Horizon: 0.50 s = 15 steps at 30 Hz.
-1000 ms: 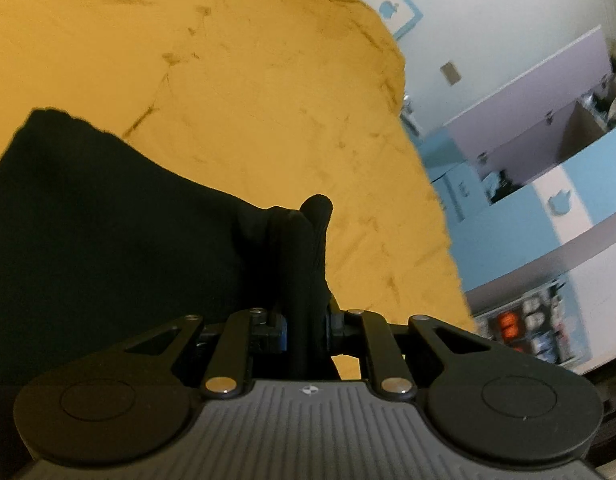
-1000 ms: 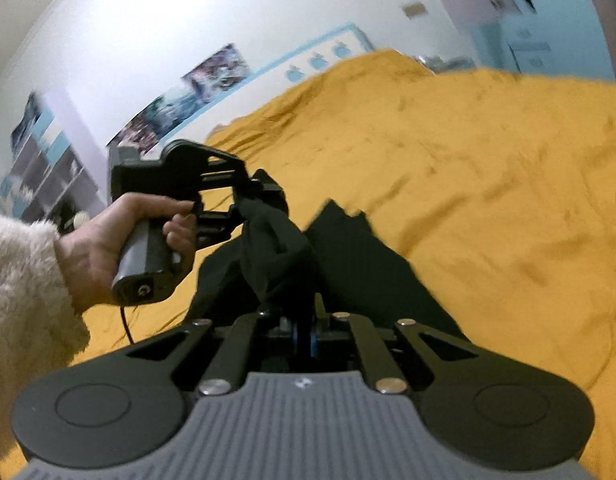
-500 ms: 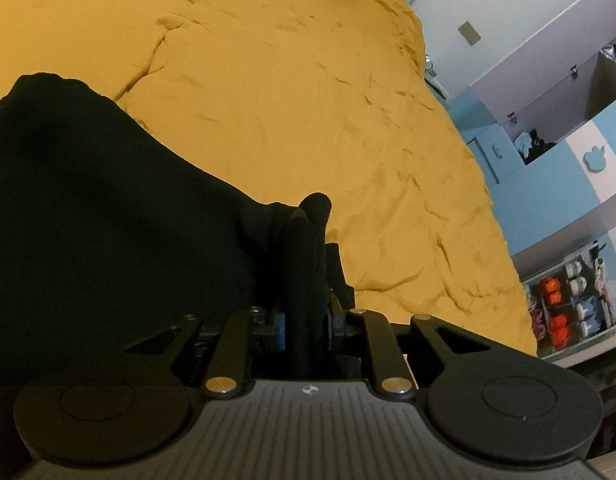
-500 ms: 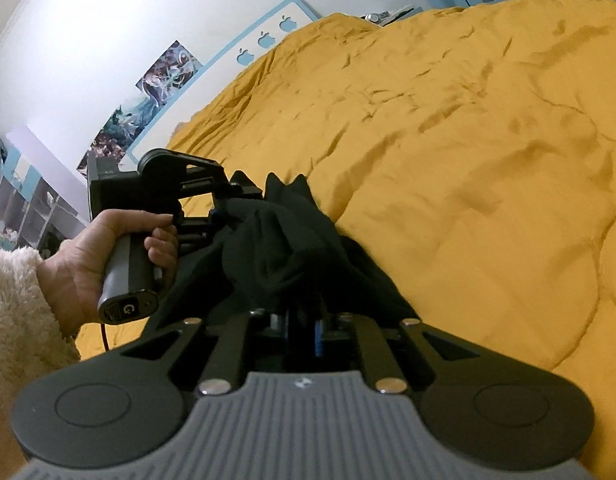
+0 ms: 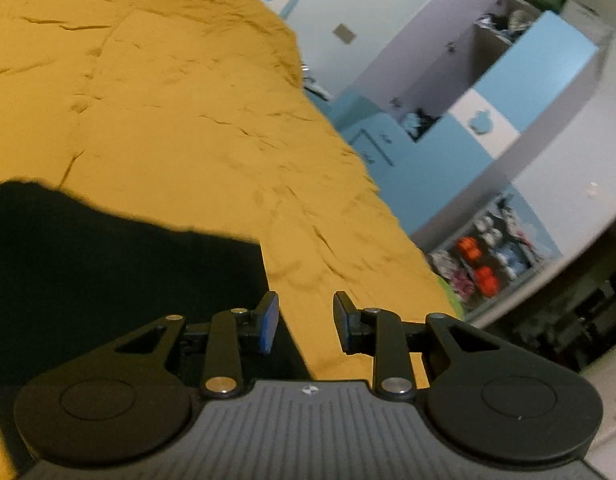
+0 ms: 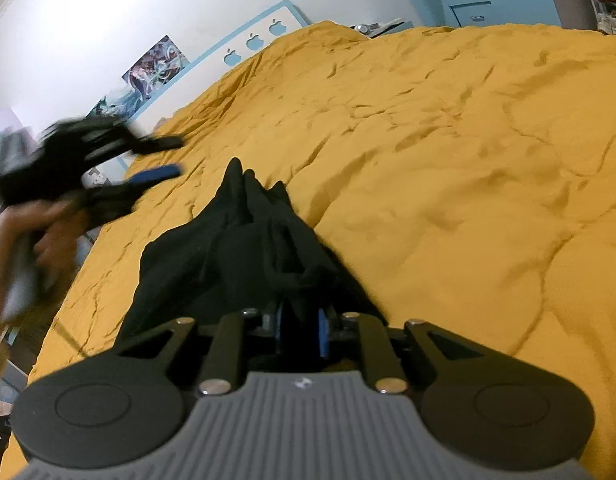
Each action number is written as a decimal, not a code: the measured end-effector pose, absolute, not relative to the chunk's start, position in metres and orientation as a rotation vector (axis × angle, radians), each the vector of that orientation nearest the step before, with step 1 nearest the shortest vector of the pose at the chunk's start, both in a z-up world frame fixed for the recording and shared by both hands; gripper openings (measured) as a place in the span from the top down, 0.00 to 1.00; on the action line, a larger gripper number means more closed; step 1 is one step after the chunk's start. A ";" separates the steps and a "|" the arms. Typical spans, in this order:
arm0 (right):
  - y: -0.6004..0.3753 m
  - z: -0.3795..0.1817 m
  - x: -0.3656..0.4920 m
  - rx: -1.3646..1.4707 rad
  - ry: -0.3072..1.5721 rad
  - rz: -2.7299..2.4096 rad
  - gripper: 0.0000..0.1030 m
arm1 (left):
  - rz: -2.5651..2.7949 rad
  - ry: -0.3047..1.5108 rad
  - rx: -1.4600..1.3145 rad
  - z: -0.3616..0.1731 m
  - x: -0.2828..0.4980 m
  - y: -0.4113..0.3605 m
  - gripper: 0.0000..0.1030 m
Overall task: Fold small clothes
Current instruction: 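Open the left gripper and regrasp a corner while the right gripper holds another corner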
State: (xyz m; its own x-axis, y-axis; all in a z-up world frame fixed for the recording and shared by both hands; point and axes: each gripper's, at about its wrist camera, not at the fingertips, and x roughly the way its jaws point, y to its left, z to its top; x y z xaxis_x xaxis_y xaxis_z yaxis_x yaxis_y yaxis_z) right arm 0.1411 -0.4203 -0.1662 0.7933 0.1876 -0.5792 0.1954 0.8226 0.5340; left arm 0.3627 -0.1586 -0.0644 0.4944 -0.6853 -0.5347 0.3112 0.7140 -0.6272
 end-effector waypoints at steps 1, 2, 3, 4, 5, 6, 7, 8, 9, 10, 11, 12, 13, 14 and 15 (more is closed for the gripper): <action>-0.421 -0.162 0.138 0.605 0.666 -0.018 0.87 | -0.644 0.853 -0.507 -0.063 0.343 -0.144 0.68; -0.422 -0.158 0.135 0.590 0.665 -0.031 0.87 | -0.652 0.851 -0.521 -0.063 0.329 -0.133 0.68; -0.424 -0.154 0.132 0.577 0.661 -0.049 0.84 | -0.662 0.852 -0.533 -0.063 0.312 -0.120 0.68; -0.425 -0.149 0.127 0.549 0.652 -0.092 0.69 | -0.653 0.855 -0.533 -0.063 0.297 -0.110 0.68; -0.425 -0.146 0.124 0.525 0.642 -0.117 0.62 | -0.632 0.860 -0.517 -0.064 0.279 -0.097 0.68; -0.426 -0.141 0.120 0.502 0.631 -0.129 0.62 | -0.613 0.861 -0.492 -0.065 0.263 -0.089 0.68; -0.428 -0.137 0.117 0.497 0.623 -0.127 0.62 | -0.592 0.851 -0.463 -0.066 0.246 -0.081 0.68; -0.430 -0.135 0.115 0.506 0.619 -0.116 0.62 | -0.577 0.842 -0.426 -0.068 0.227 -0.074 0.68; -0.433 -0.133 0.114 0.527 0.622 -0.094 0.62 | -0.567 0.844 -0.398 -0.070 0.212 -0.070 0.68; -0.433 -0.133 0.114 0.541 0.628 -0.075 0.62 | -0.557 0.844 -0.370 -0.073 0.198 -0.067 0.68; -0.433 -0.133 0.115 0.549 0.638 -0.058 0.62 | -0.558 0.848 -0.347 -0.075 0.188 -0.067 0.68; -0.430 -0.133 0.116 0.546 0.652 -0.049 0.62 | -0.559 0.856 -0.321 -0.078 0.180 -0.068 0.65; -0.427 -0.134 0.117 0.541 0.670 -0.046 0.62 | -0.554 0.861 -0.288 -0.082 0.174 -0.071 0.64; -0.424 -0.136 0.118 0.540 0.685 -0.045 0.62 | -0.544 0.860 -0.245 -0.085 0.168 -0.073 0.64; -0.421 -0.137 0.119 0.544 0.696 -0.039 0.62 | -0.542 0.852 -0.196 -0.089 0.163 -0.076 0.64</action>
State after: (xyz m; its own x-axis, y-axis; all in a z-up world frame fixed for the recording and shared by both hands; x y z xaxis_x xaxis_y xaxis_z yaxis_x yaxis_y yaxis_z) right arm 0.1193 -0.4206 -0.1372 0.7722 0.1432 -0.6191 0.2118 0.8605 0.4633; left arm 0.1633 -0.0762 -0.0886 0.5334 -0.5278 -0.6609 0.3751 0.8480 -0.3744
